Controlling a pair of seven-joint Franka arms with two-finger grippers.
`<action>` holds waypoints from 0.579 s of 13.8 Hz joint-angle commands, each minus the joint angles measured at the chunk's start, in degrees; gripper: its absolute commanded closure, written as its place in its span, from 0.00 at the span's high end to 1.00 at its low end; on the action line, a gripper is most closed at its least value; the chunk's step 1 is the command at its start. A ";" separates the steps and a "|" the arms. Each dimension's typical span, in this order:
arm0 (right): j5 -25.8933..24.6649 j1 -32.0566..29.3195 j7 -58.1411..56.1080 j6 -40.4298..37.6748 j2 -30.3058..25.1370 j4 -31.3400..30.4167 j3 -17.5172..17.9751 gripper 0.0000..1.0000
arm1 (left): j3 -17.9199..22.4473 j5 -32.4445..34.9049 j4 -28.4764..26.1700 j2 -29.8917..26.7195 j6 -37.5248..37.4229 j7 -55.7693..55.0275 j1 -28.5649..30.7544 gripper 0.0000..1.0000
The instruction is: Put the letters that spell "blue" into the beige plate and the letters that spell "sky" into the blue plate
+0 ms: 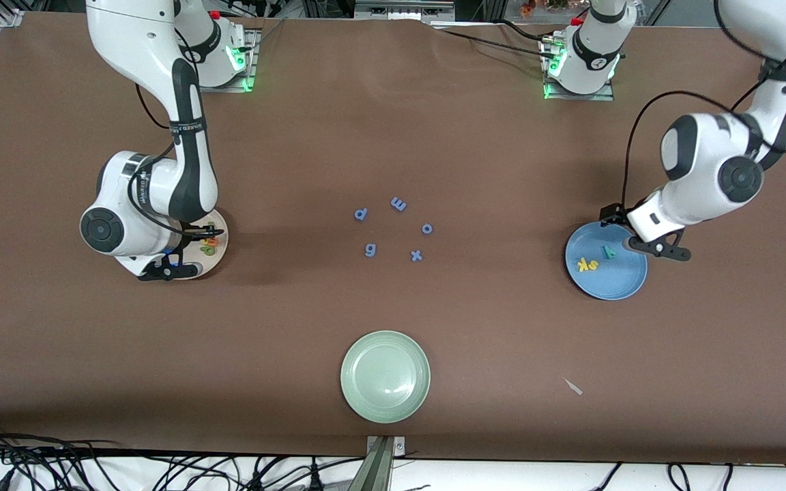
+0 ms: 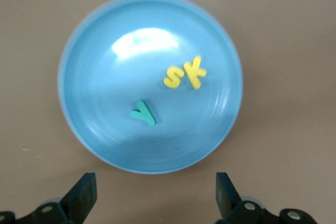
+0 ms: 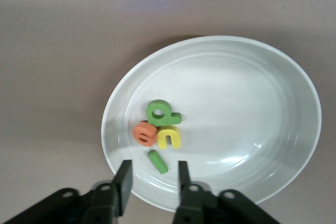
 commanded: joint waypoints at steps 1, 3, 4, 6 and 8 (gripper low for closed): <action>0.73 0.50 2.94 -5.71 -0.09 4.44 -0.53 1.00 | -0.61 -1.12 -2.33 -11.47 -3.95 1.47 0.12 1.00; 0.64 0.68 6.89 -9.84 -0.09 7.69 -0.44 1.00 | -0.70 -1.20 2.66 -14.82 -12.28 1.21 -0.58 1.00; 0.64 0.68 7.70 -11.95 -0.09 9.27 -0.44 1.00 | -0.87 -1.21 7.04 -15.44 -17.81 1.12 -0.67 1.00; 0.55 0.68 7.97 -15.90 -0.17 11.92 -0.53 1.00 | -0.87 -1.03 18.28 -14.83 -32.03 0.77 -1.11 1.00; 0.20 0.50 7.88 -18.72 -0.44 13.68 -1.31 1.00 | -0.53 -0.86 24.29 -15.44 -39.02 0.60 -1.82 1.00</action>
